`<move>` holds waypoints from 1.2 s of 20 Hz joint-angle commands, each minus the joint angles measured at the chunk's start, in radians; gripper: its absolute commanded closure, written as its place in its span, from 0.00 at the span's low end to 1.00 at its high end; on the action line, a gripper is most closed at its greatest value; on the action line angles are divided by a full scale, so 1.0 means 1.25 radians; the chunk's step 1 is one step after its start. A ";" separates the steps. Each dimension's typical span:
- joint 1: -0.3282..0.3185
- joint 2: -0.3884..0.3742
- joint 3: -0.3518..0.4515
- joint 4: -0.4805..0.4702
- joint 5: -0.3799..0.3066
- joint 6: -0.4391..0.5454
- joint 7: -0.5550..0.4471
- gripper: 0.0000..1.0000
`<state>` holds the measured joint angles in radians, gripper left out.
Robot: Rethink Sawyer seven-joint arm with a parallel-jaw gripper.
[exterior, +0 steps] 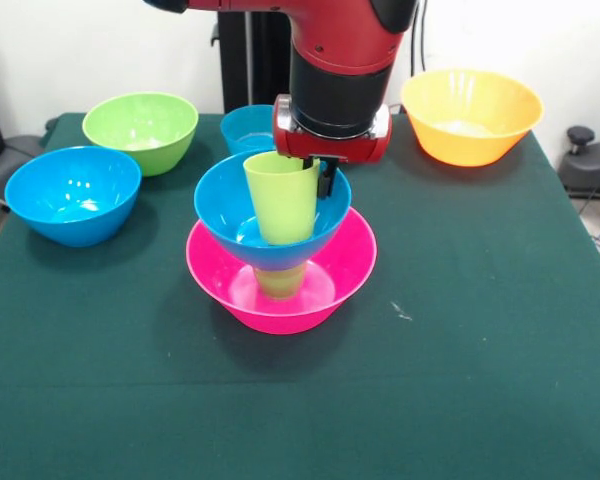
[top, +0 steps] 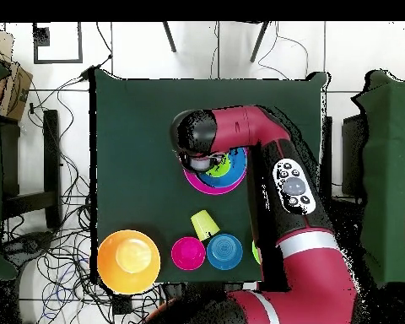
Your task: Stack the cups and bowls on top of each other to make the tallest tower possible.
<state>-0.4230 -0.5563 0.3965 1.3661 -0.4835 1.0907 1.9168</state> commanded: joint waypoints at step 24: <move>0.027 0.030 0.018 -0.036 -0.088 0.044 -0.201 1.00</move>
<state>-0.4194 -0.5294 0.3964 1.3495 -0.4837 1.0907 1.9168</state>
